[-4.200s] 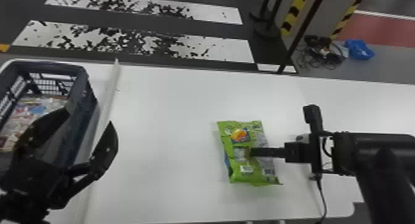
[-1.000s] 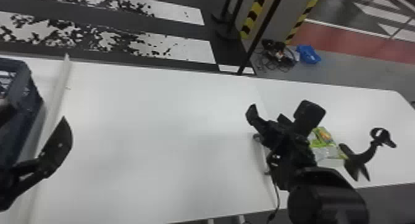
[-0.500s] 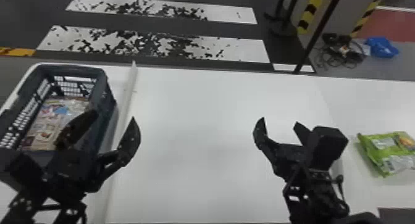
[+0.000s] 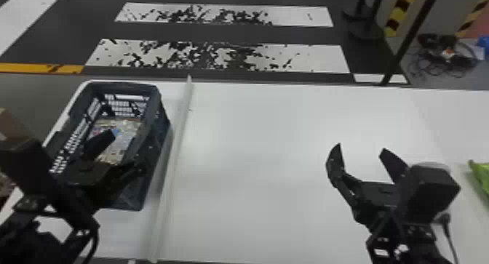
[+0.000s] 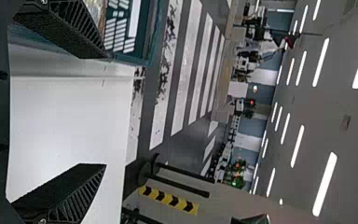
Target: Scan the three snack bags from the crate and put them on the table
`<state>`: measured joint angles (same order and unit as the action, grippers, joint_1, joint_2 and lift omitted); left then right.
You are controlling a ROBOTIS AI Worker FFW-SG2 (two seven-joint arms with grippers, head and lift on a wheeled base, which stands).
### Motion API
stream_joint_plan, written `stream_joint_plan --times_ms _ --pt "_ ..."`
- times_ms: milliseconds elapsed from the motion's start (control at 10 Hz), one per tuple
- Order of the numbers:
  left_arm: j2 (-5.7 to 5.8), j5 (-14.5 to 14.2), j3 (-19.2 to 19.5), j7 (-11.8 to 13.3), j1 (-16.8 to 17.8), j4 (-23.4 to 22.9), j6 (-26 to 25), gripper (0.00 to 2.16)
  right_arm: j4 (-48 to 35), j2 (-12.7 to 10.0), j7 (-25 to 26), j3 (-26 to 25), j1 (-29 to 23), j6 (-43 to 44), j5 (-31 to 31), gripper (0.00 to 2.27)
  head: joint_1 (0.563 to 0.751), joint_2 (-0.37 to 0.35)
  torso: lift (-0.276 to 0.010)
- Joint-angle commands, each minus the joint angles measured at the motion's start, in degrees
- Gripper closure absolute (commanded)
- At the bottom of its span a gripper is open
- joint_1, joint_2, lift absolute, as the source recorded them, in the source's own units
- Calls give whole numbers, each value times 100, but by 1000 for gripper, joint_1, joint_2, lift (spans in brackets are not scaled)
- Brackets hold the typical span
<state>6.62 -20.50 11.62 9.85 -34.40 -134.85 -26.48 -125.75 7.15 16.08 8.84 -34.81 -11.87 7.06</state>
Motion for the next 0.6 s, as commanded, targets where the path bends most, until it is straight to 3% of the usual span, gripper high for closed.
stream_joint_plan --times_ms 0,200,400,500 --pt "32 -218 367 -115 601 -208 -1285 29 -2 58 0 57 -26 119 -38 130 695 64 -94" --pt "59 -33 507 -335 1313 64 -1690 56 -55 137 0 30 -114 154 -82 134 695 112 -94" --pt "94 345 507 -440 2288 530 -3149 93 -19 172 0 22 -166 154 -153 140 695 134 -94" --pt "208 485 507 -440 2649 644 -3869 100 51 172 0 22 -166 136 -179 144 695 144 -94"
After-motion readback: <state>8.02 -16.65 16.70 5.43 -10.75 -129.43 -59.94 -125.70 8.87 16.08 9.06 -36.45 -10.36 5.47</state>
